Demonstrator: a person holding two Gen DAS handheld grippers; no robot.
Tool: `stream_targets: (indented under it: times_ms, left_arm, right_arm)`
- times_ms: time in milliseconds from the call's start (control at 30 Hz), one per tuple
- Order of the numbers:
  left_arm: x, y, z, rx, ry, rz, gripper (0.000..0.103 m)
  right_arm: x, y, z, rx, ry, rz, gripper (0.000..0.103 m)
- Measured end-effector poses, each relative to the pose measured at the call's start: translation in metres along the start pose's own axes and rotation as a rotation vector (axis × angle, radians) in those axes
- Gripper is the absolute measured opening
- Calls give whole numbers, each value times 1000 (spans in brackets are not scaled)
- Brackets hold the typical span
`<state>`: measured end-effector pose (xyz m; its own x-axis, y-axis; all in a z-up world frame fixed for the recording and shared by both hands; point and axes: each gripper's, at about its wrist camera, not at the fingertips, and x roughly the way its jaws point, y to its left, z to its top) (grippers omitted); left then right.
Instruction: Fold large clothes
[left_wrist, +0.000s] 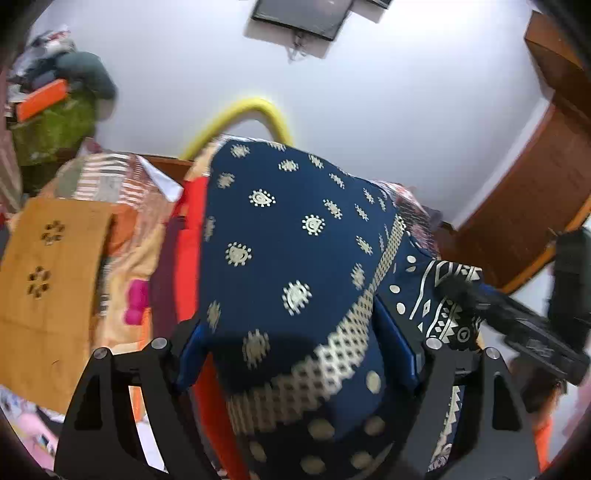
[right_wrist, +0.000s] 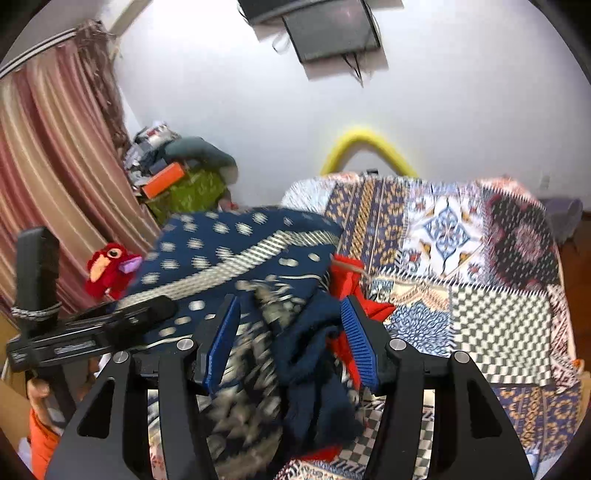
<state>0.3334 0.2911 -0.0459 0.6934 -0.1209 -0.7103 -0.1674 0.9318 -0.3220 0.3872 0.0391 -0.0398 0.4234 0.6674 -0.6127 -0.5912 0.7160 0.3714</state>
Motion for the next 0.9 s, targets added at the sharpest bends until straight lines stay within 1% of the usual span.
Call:
stream_targets:
  times_ms: [33, 100, 167, 267, 300, 367, 400, 533, 600, 667, 733, 767, 833, 867, 900]
  left_arm:
    - [-7, -3, 0, 1, -13, 24, 82]
    - [-25, -9, -3, 22, -48, 66, 82]
    - [-51, -22, -6, 58, -88, 101, 82]
    - [-102, -47, -17, 116, -182, 116, 82]
    - [-112, -52, -20, 127, -205, 118, 82]
    - [-151, -72, -33, 163, -276, 117, 85]
    - [-171, -83, -39, 178, -307, 116, 86]
    - [-242, -120, -77, 242, -452, 97, 87]
    - [-266, -134, -94, 253, -499, 89, 87]
    - [-289, -145, -116, 260, -548, 66, 87]
    - [-305, -152, -137, 267, -591, 61, 87]
    - [-316, -157, -152, 275, -633, 69, 87]
    - [-330, -168, -177, 293, -685, 95, 87]
    - [-337, -170, -187, 297, -705, 101, 87]
    - [-342, -172, -199, 295, -731, 108, 87]
  right_arm:
    - [-18, 3, 1, -9, -19, 3, 53]
    - [-35, 7, 1, -24, -55, 9, 53]
    - [-60, 16, 2, -47, -99, 14, 53]
    - [-103, 35, 0, -74, -176, 29, 53]
    - [-116, 39, -2, -78, -204, 33, 53]
    - [-148, 49, -10, -92, -266, 47, 53]
    - [-154, 53, -13, -97, -288, 52, 53]
    - [-210, 74, -42, -165, -416, 46, 53]
    - [-234, 82, -58, -185, -470, 45, 53]
    - [-251, 88, -74, -200, -506, 50, 53]
    - [-265, 95, -91, -219, -542, 43, 54]
    - [-268, 98, -99, -231, -553, 35, 55]
    - [-276, 103, -116, -254, -592, 10, 55]
    - [-278, 106, -123, -261, -607, -3, 56]
    - [-279, 109, -129, -265, -618, -12, 59]
